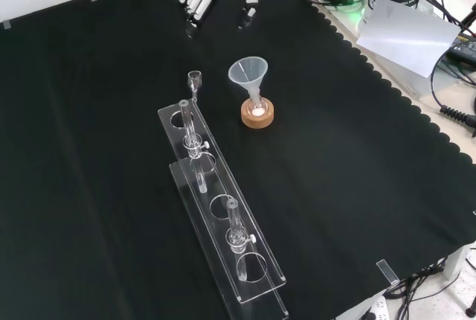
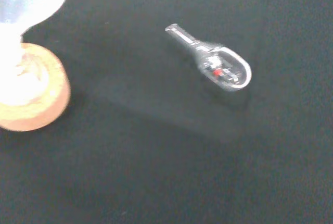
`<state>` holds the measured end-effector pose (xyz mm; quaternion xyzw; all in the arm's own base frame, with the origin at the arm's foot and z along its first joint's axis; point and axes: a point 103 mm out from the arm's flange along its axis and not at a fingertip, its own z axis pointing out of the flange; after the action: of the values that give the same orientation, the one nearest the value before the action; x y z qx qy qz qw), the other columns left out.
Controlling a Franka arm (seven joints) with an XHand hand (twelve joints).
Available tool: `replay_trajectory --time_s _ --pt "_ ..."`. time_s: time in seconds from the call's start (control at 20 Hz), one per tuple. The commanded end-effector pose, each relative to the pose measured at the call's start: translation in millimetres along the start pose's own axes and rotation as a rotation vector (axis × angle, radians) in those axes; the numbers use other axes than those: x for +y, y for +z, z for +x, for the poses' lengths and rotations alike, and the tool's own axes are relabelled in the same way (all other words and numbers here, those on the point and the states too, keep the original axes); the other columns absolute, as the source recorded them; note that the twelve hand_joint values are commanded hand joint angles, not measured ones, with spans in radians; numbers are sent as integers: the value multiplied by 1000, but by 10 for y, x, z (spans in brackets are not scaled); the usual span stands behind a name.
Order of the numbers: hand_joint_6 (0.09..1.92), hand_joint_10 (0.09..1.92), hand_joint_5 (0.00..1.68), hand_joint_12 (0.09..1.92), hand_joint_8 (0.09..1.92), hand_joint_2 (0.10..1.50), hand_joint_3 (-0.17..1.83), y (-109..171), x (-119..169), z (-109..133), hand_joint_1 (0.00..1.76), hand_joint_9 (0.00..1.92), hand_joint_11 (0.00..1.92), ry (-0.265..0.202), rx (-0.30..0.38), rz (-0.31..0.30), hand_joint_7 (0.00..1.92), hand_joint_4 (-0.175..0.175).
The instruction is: Remove the funnel from the round-bottom flask.
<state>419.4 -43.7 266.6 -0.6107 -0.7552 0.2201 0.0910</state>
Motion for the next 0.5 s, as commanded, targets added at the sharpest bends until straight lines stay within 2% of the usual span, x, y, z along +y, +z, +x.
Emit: replay_trajectory --time_s 0.05,0.35,0.5 --pt "87 631 177 1369 685 635 579 -21 -15 238 641 500 425 -76 36 24 189 -8" --pt "87 671 140 1394 682 626 518 8 69 377 610 383 395 -103 58 76 95 -23" --pt "87 718 119 1422 687 619 456 31 121 422 549 308 369 -120 60 79 45 -27"
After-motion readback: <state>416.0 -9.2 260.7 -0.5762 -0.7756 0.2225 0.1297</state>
